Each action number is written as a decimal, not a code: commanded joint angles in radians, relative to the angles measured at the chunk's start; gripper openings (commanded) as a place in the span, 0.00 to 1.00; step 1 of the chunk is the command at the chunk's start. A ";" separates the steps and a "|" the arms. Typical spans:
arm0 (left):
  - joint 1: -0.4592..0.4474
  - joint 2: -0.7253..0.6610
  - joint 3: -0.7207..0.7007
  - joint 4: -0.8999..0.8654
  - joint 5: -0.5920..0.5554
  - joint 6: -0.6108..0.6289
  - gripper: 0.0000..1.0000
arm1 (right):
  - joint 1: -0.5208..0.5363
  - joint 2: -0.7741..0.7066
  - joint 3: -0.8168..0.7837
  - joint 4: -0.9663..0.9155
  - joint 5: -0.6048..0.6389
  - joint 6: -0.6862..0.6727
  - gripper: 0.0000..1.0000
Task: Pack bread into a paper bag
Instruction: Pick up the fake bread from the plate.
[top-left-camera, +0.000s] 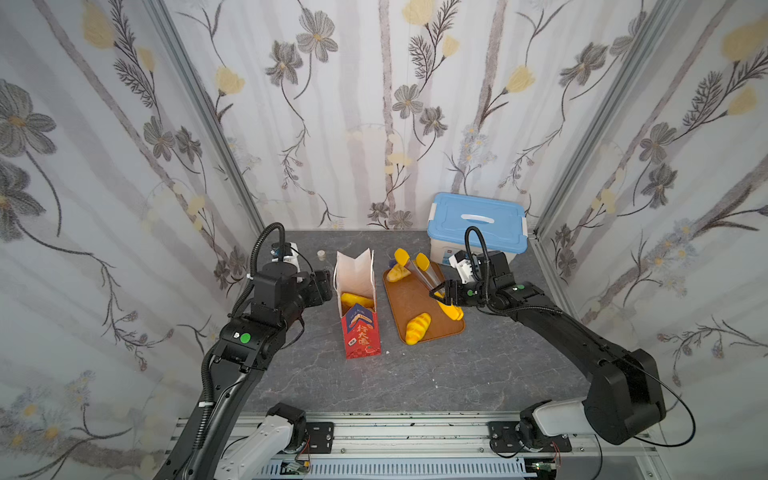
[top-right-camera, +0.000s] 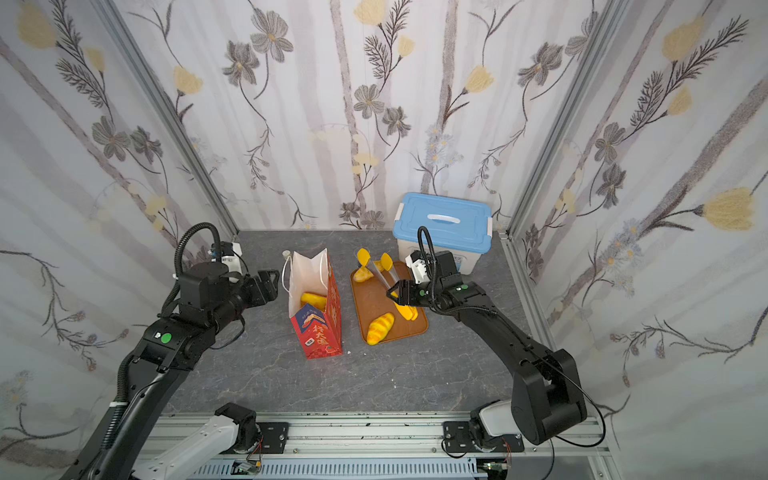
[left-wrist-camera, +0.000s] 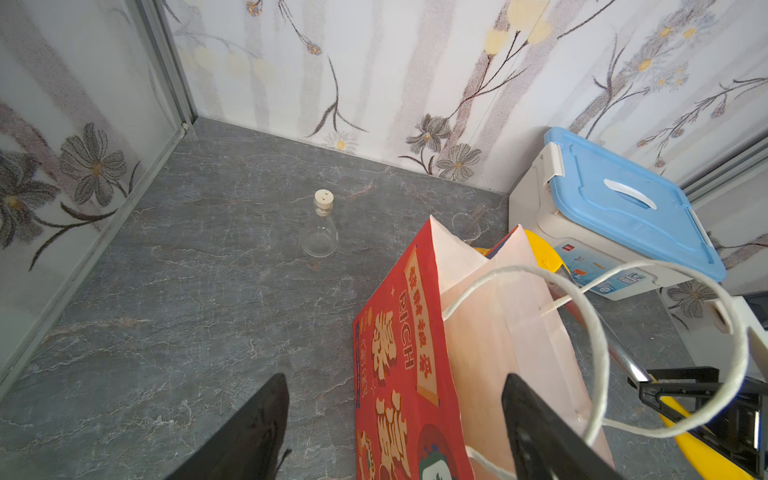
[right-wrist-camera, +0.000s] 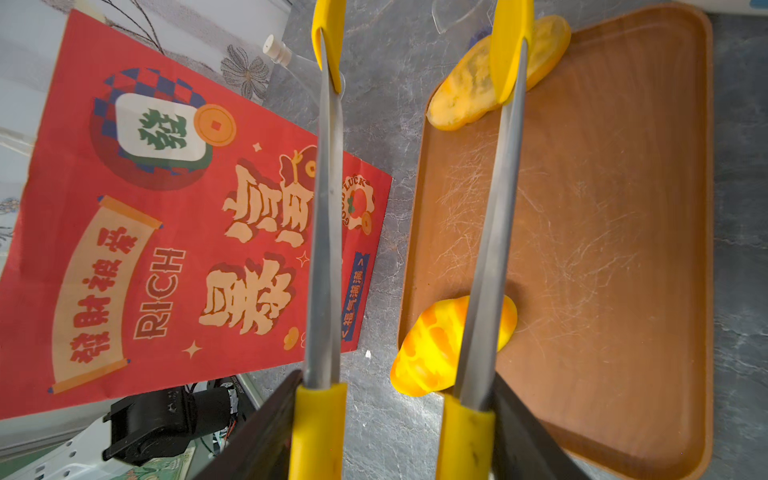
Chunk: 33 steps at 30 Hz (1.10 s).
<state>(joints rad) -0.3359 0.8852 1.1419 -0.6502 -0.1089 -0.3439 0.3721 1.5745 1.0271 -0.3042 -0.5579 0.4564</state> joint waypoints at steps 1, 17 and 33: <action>0.001 0.001 -0.007 0.030 -0.011 0.010 0.82 | -0.005 0.045 -0.010 0.130 -0.073 0.038 0.65; 0.001 -0.014 -0.019 0.030 -0.021 0.029 0.82 | -0.078 0.211 -0.027 0.219 -0.101 0.083 0.66; 0.001 -0.008 -0.009 0.021 -0.026 0.039 0.82 | -0.055 0.320 0.045 0.273 -0.106 0.096 0.64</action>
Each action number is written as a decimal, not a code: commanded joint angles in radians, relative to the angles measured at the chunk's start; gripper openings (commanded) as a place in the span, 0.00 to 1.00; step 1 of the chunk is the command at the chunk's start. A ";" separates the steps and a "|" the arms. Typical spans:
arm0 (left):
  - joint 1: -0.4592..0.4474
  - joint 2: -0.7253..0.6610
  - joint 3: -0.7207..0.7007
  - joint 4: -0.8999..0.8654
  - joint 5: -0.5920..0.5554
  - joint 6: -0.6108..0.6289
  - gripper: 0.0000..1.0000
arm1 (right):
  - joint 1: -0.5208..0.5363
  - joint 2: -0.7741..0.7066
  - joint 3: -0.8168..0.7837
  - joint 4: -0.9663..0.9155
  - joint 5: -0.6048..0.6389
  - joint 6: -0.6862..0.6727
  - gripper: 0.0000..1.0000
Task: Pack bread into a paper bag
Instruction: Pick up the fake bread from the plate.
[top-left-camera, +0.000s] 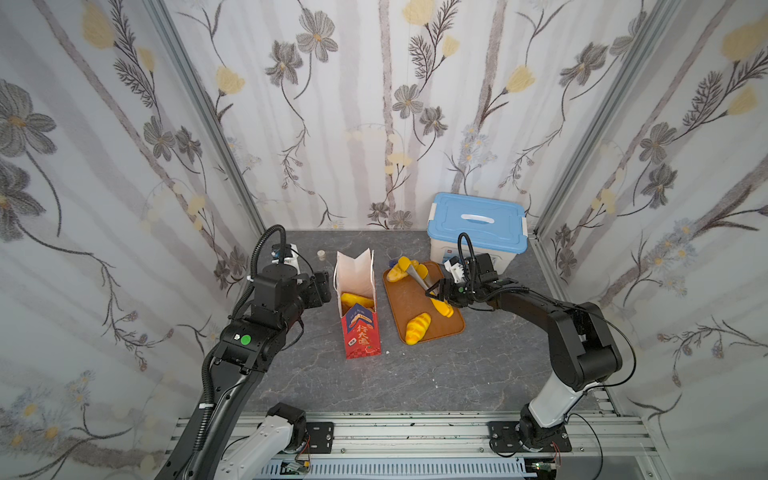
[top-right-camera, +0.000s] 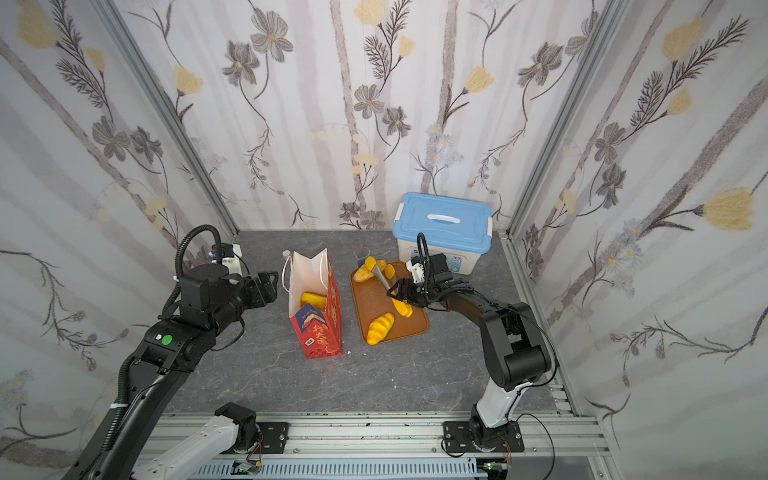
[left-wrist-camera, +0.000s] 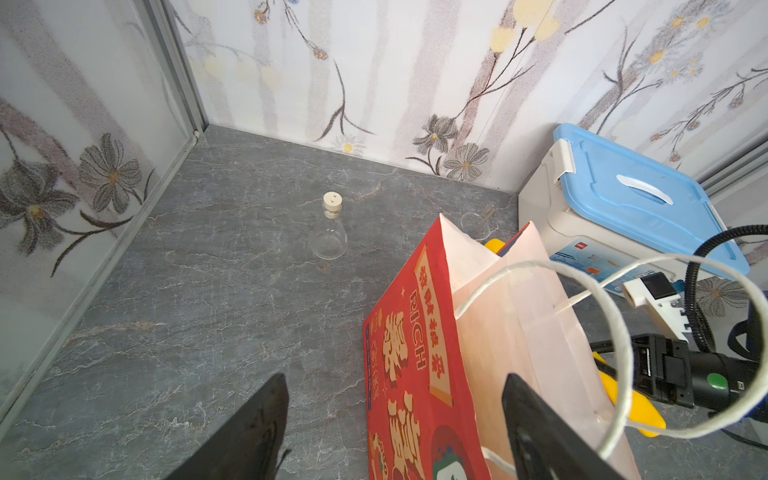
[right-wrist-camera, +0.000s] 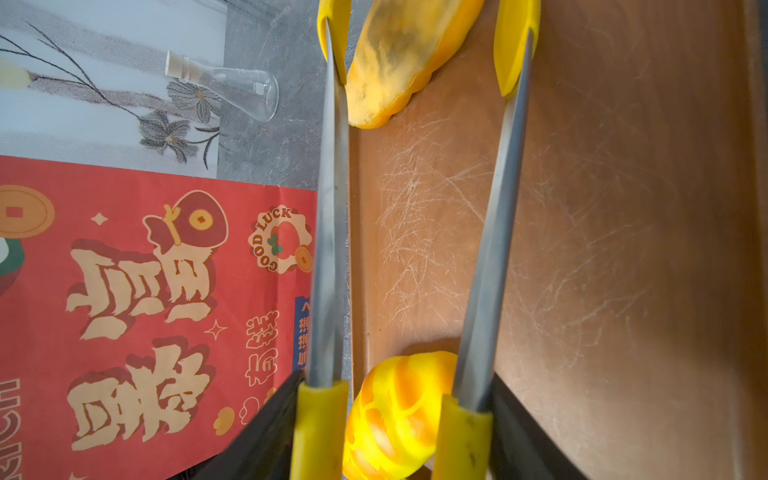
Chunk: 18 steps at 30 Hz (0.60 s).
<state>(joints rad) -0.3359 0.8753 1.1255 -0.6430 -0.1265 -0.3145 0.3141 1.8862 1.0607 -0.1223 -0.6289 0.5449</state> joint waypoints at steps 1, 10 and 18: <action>0.002 0.003 0.010 0.015 -0.009 0.009 0.82 | 0.005 0.014 0.011 0.099 -0.039 0.011 0.63; 0.001 0.013 0.028 0.005 -0.009 0.012 0.82 | 0.014 0.024 0.024 0.107 -0.037 0.002 0.53; 0.001 0.016 0.031 0.000 -0.009 0.012 0.82 | 0.013 -0.031 0.019 0.078 -0.036 -0.036 0.40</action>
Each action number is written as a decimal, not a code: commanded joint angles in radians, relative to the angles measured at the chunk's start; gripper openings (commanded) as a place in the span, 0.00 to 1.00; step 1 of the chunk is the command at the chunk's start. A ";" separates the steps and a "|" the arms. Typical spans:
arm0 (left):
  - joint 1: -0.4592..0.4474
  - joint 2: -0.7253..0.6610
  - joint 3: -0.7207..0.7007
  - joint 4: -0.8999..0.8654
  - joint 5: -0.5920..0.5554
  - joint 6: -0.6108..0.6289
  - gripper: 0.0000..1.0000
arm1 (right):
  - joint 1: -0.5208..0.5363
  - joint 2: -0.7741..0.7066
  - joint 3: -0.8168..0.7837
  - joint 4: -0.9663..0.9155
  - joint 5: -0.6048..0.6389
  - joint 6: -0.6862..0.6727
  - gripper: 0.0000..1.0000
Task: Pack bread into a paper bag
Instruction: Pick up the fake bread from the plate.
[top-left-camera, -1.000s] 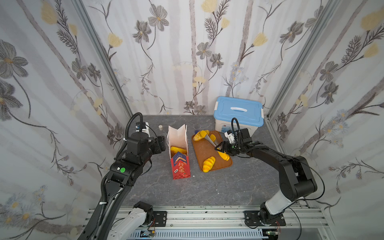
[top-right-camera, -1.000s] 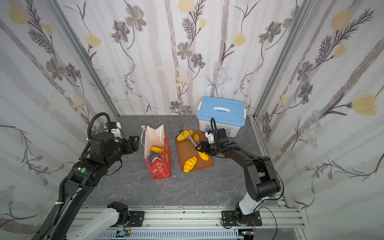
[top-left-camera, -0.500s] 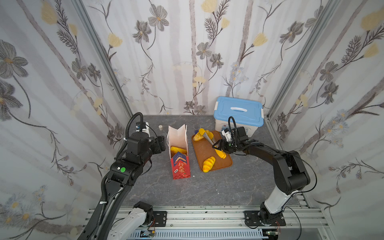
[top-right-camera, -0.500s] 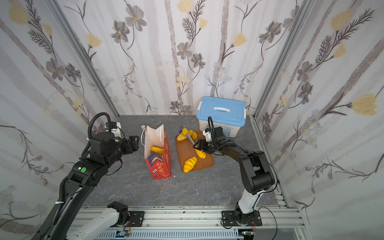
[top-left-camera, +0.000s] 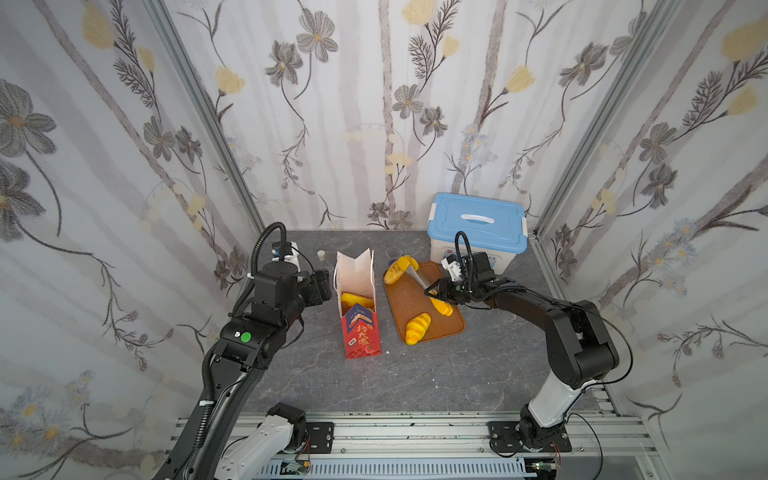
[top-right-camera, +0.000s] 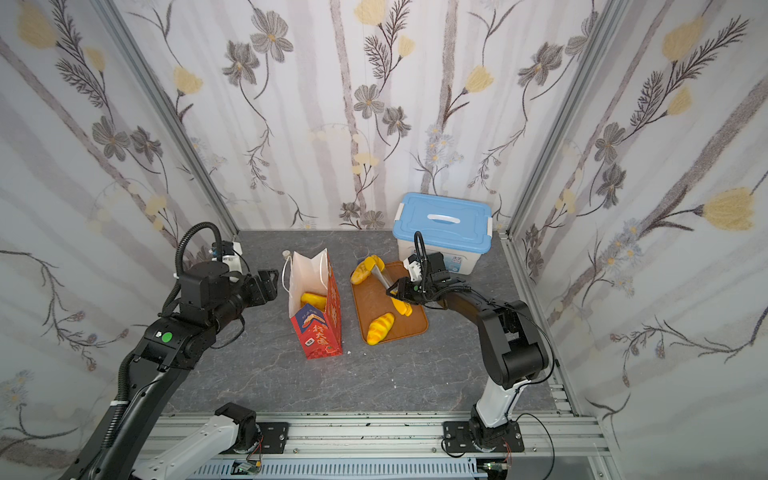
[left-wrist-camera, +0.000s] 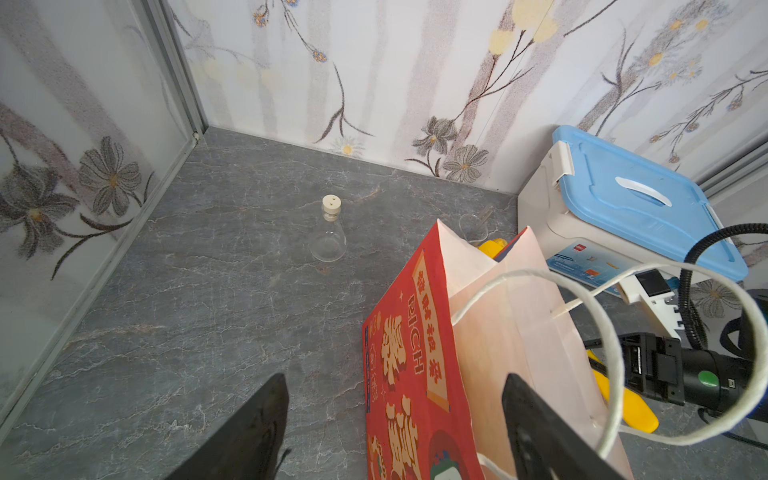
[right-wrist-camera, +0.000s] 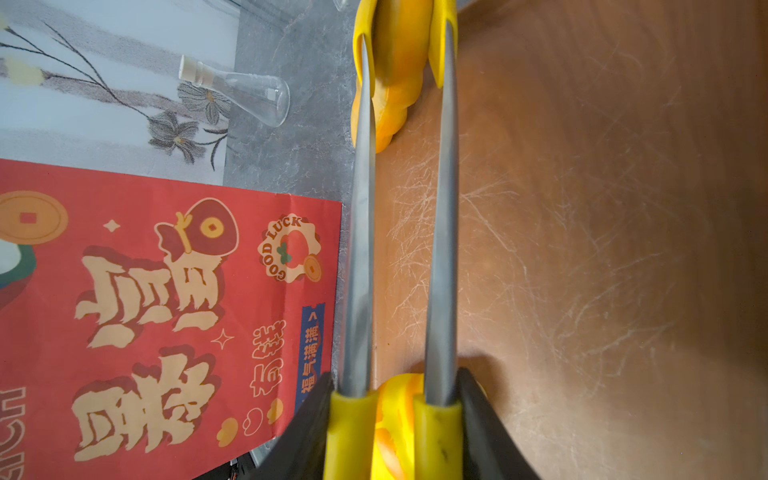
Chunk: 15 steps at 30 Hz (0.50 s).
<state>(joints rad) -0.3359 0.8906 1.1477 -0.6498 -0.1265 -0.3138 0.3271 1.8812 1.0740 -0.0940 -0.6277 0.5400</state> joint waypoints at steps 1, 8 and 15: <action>0.002 0.000 0.009 0.006 -0.009 0.011 0.82 | 0.001 -0.044 0.003 0.041 -0.033 -0.036 0.40; 0.001 0.005 0.016 0.004 -0.007 0.010 0.82 | 0.001 -0.221 -0.019 -0.041 0.007 -0.070 0.42; 0.001 0.010 0.016 0.002 -0.010 0.010 0.82 | 0.004 -0.463 -0.005 -0.174 0.074 -0.139 0.43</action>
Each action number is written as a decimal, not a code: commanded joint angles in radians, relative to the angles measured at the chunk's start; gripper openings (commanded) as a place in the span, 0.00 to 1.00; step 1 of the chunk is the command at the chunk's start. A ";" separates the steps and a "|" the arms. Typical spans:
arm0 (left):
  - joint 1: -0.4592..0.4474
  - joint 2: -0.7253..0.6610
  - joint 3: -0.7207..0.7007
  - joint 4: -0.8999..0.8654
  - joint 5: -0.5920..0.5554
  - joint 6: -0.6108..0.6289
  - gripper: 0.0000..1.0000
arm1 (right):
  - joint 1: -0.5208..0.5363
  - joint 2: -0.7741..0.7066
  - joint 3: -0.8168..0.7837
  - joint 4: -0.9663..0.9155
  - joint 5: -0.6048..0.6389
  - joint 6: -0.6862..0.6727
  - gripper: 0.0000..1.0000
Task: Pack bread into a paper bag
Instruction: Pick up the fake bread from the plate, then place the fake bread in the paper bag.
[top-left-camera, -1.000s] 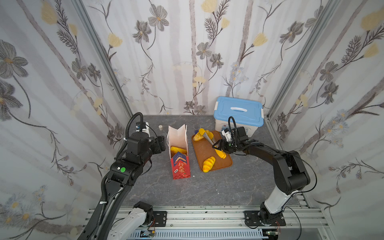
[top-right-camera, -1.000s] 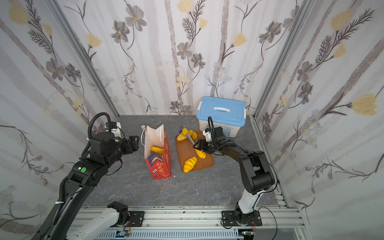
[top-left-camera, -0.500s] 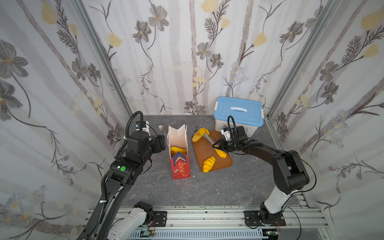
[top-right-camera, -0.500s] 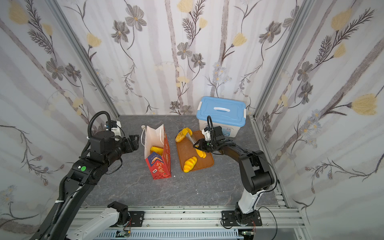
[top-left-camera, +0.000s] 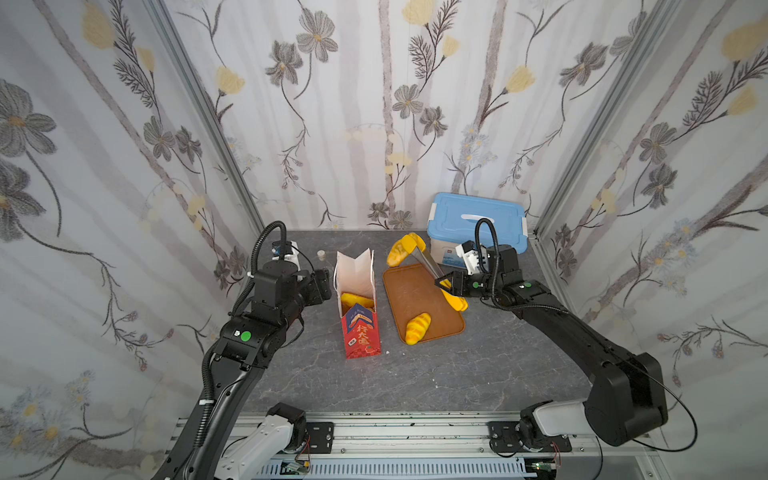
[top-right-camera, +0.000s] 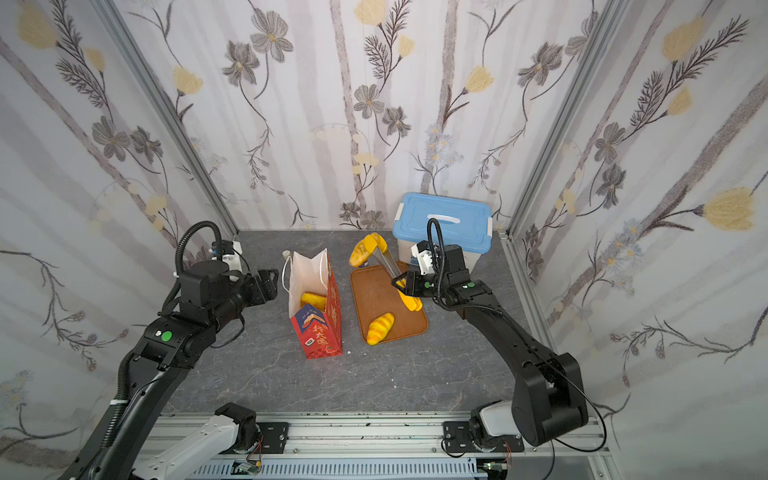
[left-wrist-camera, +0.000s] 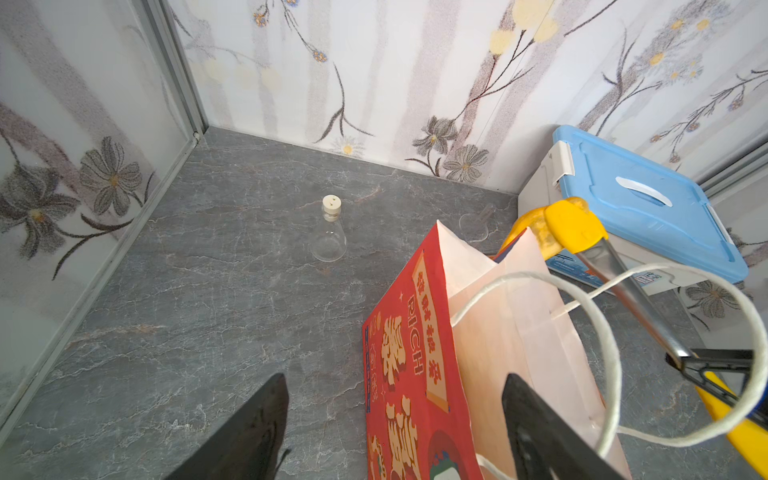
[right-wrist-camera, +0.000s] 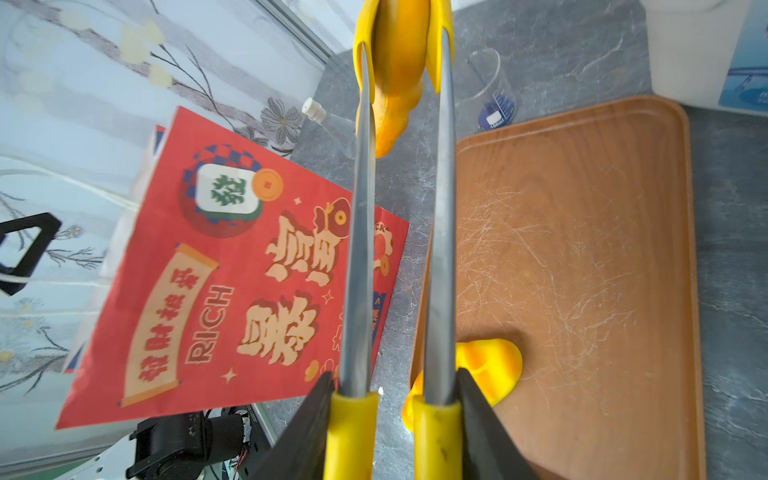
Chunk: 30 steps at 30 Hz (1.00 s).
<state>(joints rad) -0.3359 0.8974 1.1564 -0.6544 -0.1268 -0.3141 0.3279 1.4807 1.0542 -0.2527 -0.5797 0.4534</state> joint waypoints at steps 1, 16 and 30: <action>0.001 0.004 0.006 0.007 -0.011 0.010 0.82 | 0.005 -0.100 0.027 -0.035 0.036 -0.065 0.43; 0.001 0.022 -0.003 0.016 0.006 -0.025 0.82 | 0.203 -0.286 0.255 -0.158 0.129 -0.117 0.49; 0.002 0.023 0.004 0.012 0.007 -0.037 0.82 | 0.420 -0.176 0.342 -0.222 0.240 -0.180 0.49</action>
<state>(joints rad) -0.3359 0.9218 1.1549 -0.6540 -0.1184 -0.3439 0.7315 1.2896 1.3766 -0.5030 -0.3836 0.3096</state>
